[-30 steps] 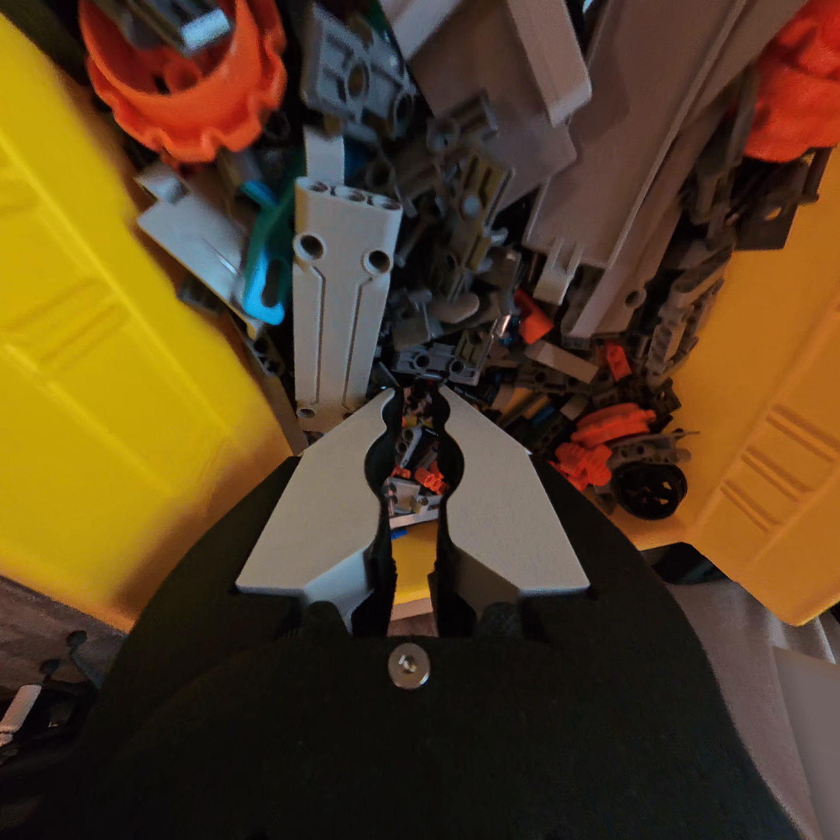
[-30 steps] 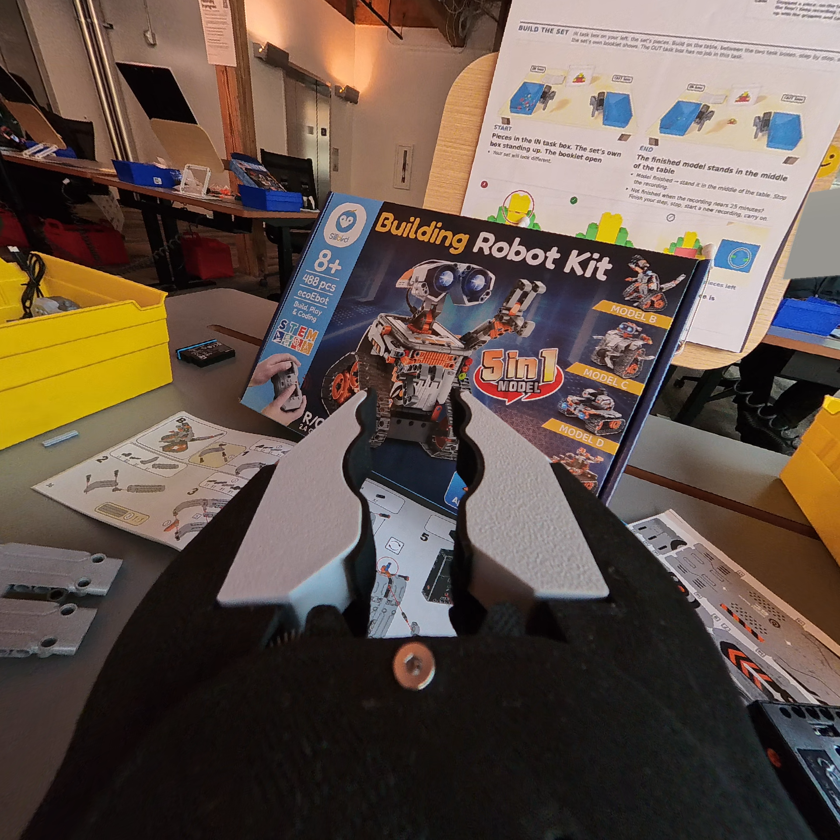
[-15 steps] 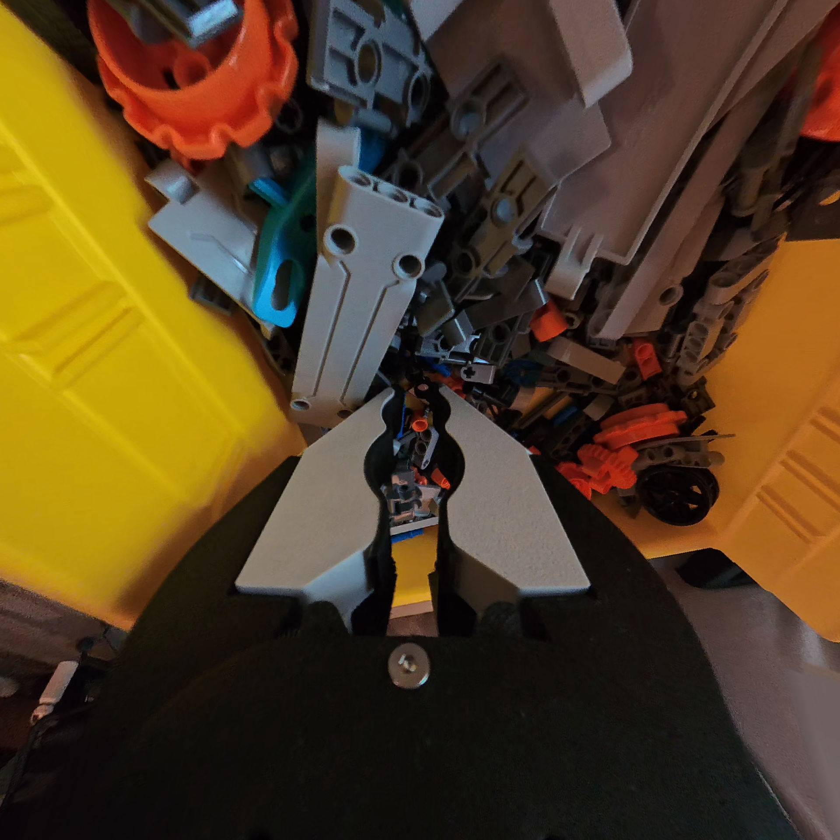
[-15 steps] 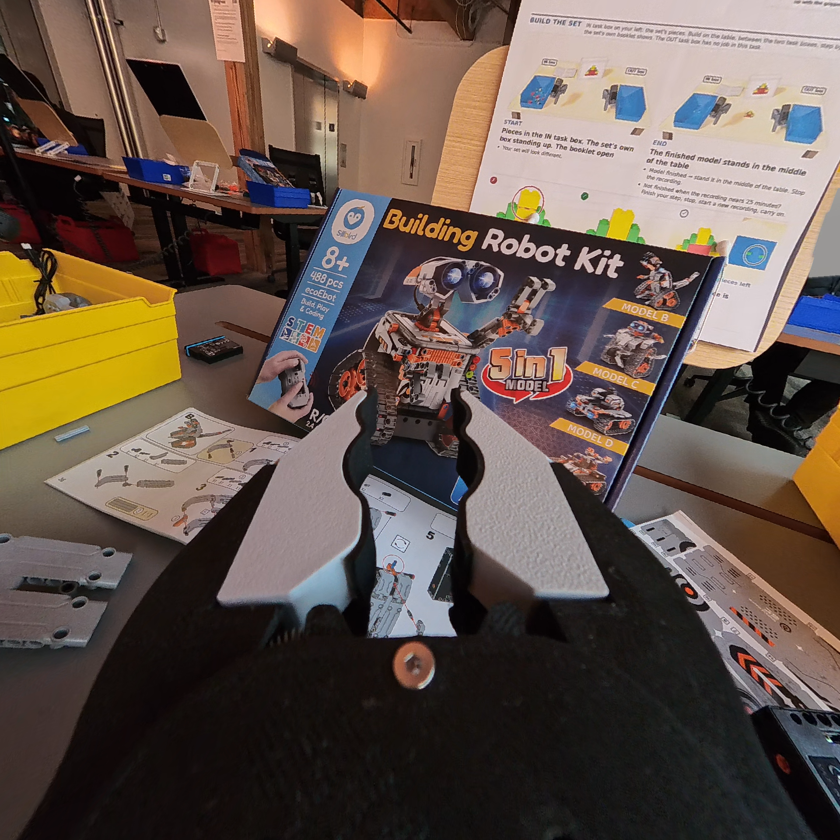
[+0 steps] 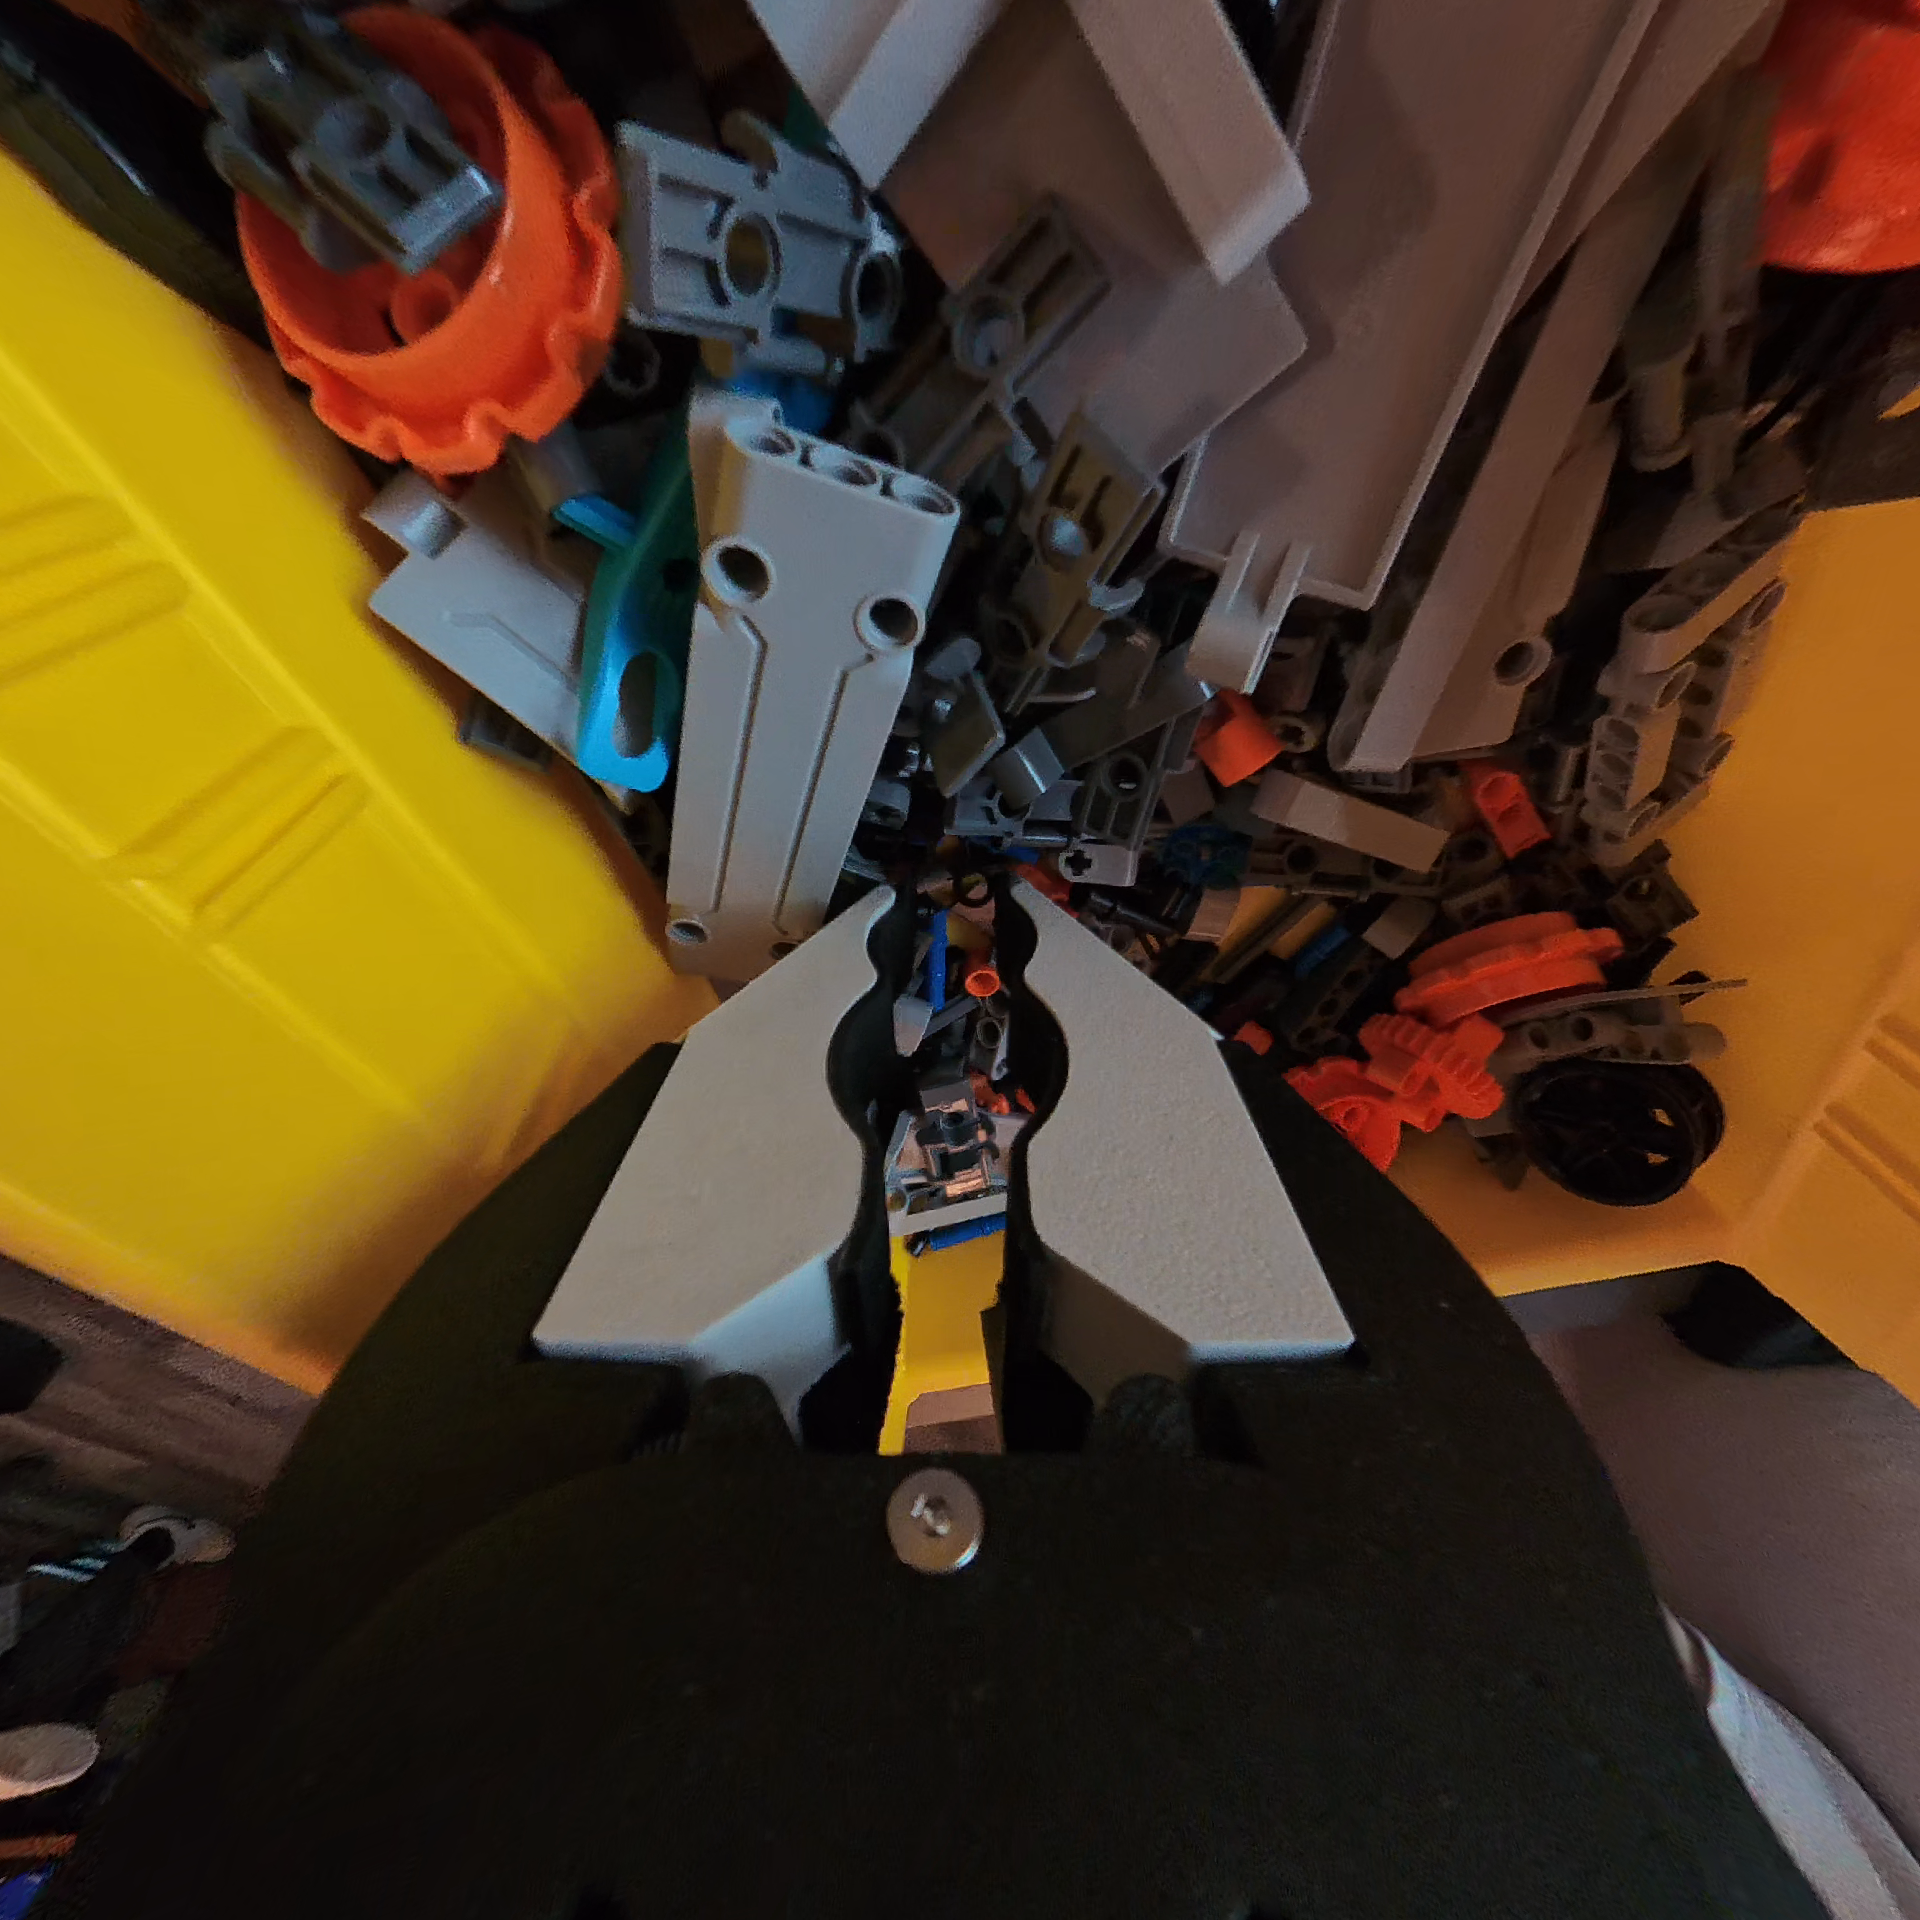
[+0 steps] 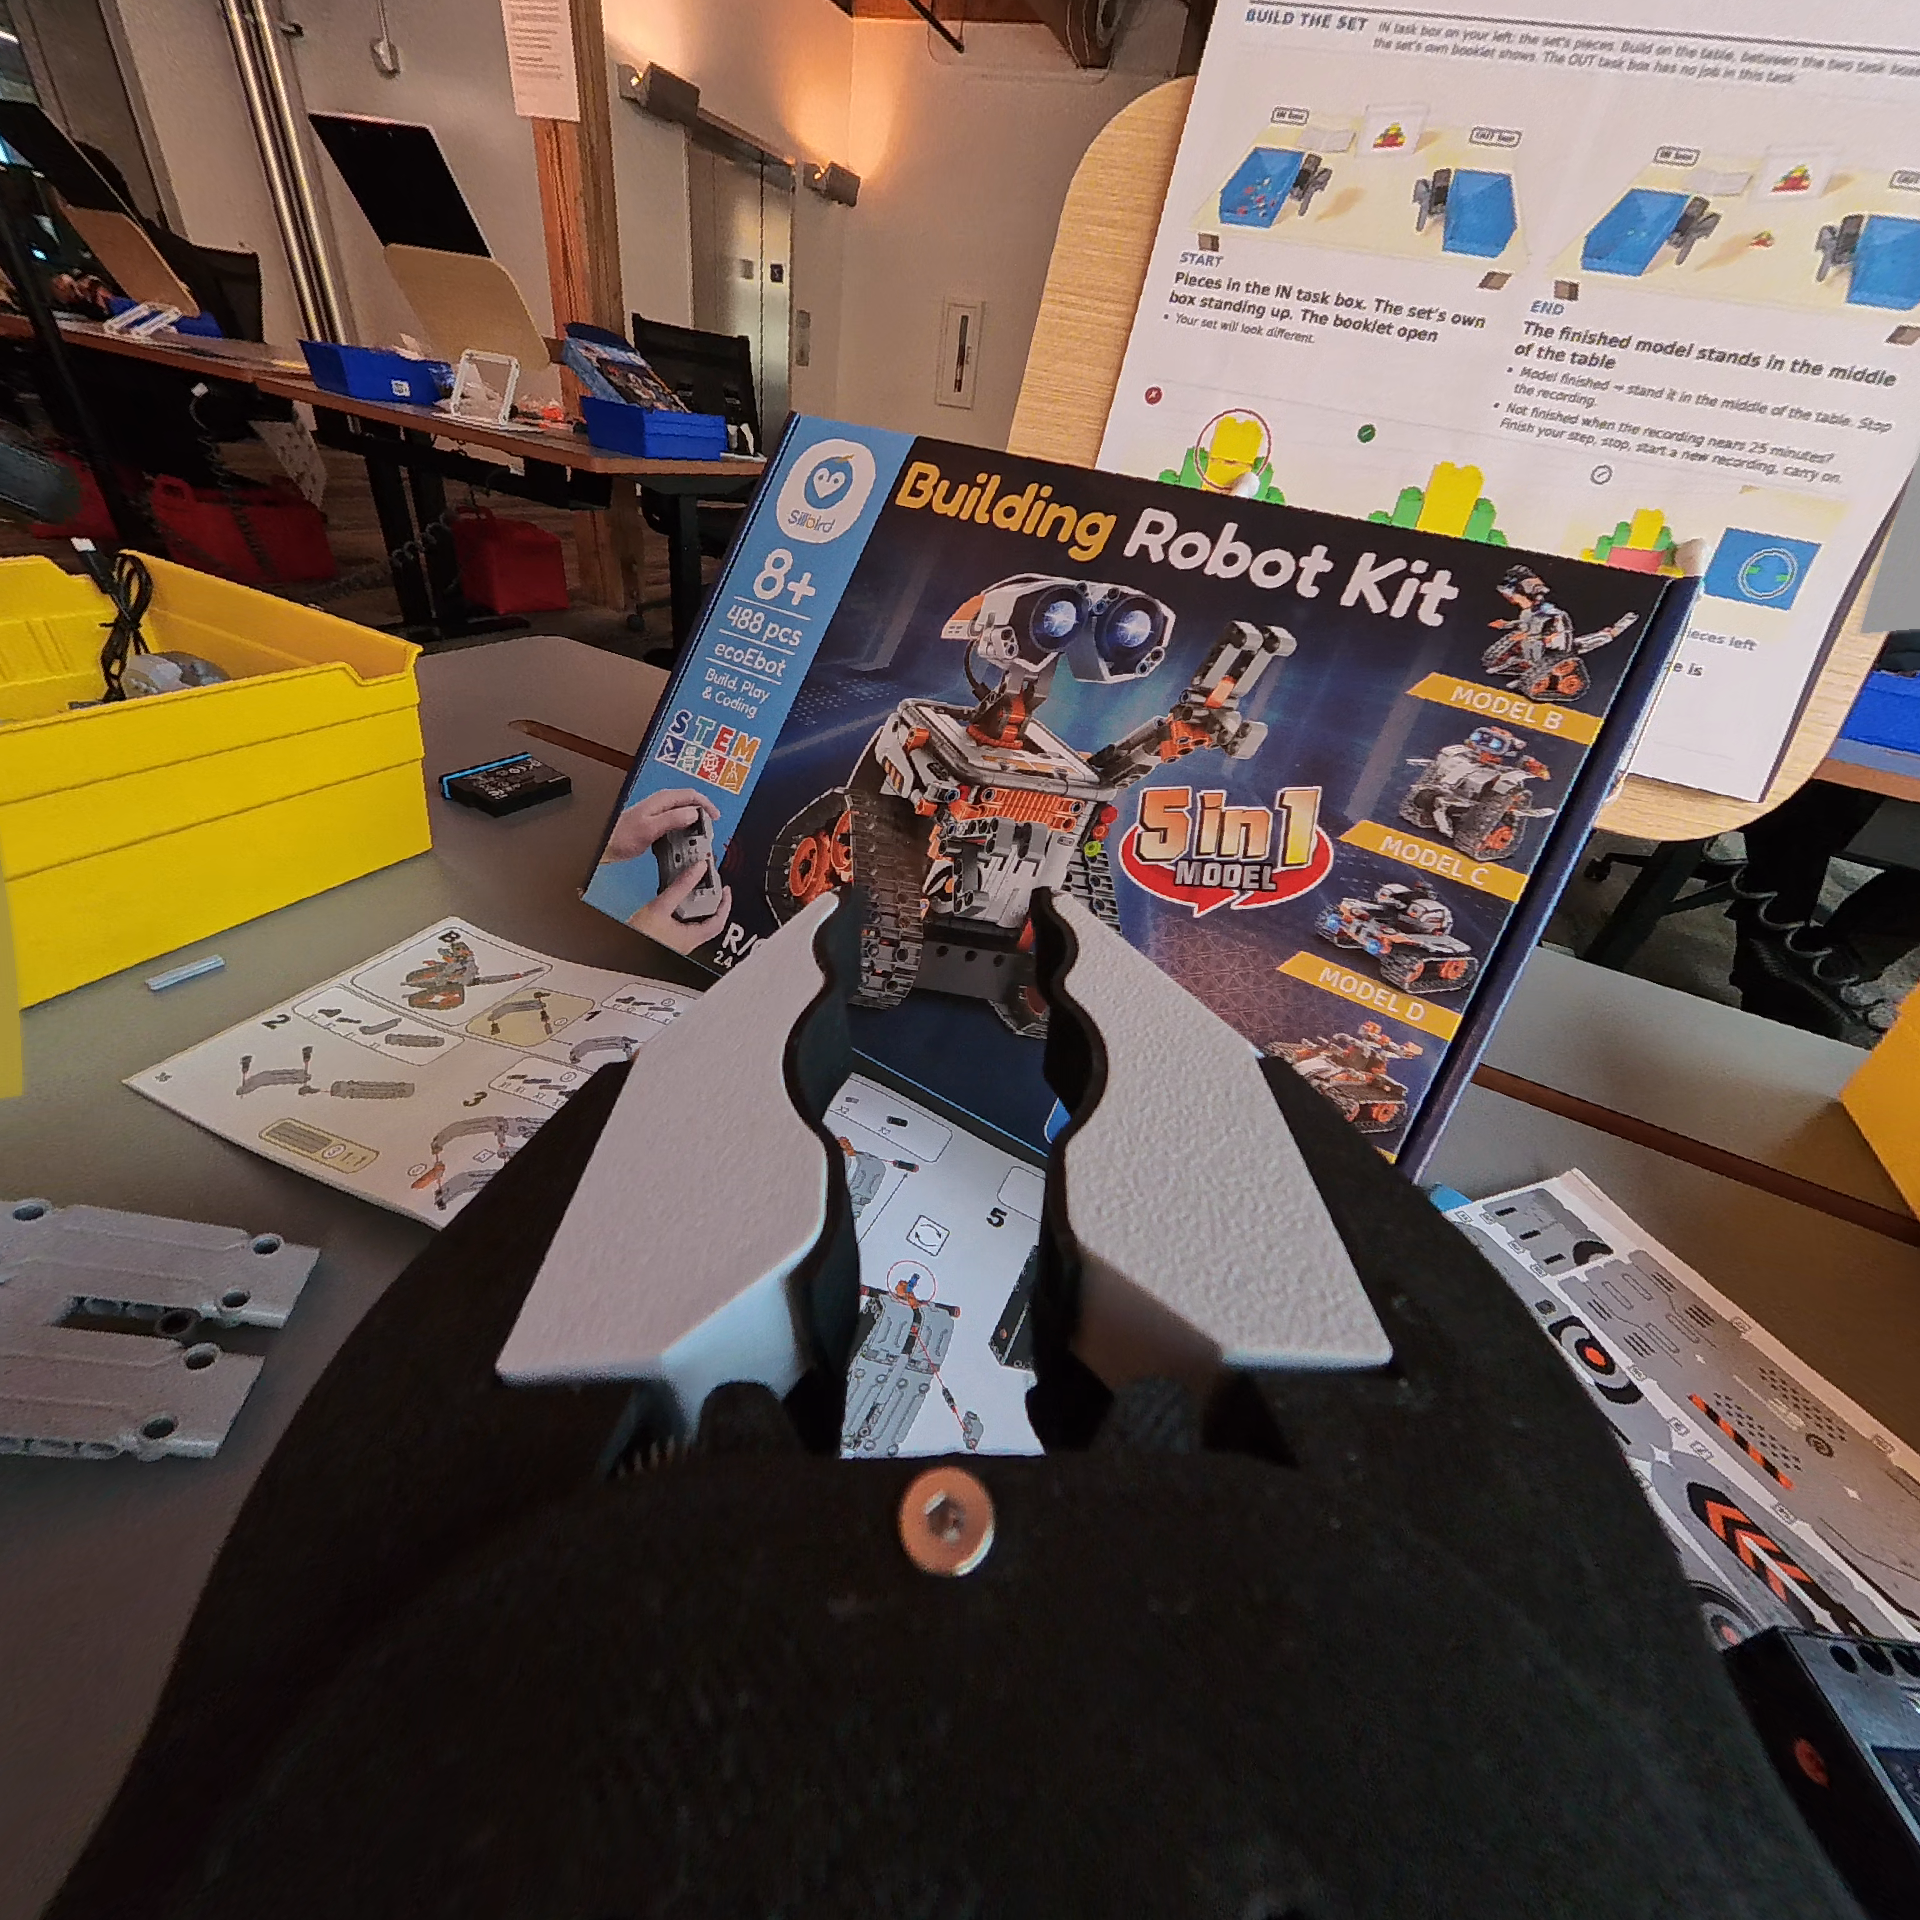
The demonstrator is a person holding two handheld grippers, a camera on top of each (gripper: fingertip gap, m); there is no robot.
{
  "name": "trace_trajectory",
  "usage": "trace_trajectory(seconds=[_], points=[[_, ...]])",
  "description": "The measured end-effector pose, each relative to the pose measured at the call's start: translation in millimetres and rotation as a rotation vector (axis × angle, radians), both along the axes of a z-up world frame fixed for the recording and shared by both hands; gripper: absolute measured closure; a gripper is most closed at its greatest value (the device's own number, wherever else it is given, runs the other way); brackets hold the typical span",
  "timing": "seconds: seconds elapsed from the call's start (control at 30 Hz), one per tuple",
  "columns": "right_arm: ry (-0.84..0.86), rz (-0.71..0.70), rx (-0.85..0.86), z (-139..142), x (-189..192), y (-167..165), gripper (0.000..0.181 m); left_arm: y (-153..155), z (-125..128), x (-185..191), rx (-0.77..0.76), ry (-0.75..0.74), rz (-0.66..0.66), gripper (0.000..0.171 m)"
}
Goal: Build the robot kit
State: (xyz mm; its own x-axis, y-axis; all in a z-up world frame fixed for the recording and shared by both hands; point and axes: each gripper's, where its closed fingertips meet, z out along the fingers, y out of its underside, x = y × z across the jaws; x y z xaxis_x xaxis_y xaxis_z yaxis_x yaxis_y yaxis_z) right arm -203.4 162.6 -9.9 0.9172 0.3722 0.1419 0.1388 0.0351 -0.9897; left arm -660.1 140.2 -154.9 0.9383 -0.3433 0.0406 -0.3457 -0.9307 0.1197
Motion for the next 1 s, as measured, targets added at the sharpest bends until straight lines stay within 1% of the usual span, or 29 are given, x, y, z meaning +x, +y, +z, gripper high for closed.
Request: trace_trajectory(seconds=[0.2,0.33,0.6,0.7,0.83,1.0], points=[[-0.004,0.005,-0.002,-0.1,-0.7,-0.4,0.150,-0.3,-2.1,-0.1,-0.004,0.046,0.002,0.158],[-0.007,0.010,-0.002,0.3,-1.7,-1.0,0.150,-6.4,-6.9,-2.2,-0.047,0.078,0.003,0.162],[-0.021,0.023,0.002,1.7,-5.7,-3.1,0.150,-5.9,-9.6,-1.5,-0.066,0.074,0.018,0.164],[-0.030,0.030,0.000,0.7,-7.7,-3.3,0.150,-6.2,-6.9,-4.3,-0.055,0.091,0.008,0.167],[-0.039,0.034,-0.004,-0.9,-9.4,-3.1,0.150,1.8,1.5,-7.5,0.011,0.104,0.005,0.167],[-0.052,0.038,-0.010,-3.3,-10.9,-2.7,0.150,0.0,-1.7,-5.5,-0.006,0.069,-0.001,0.166]])
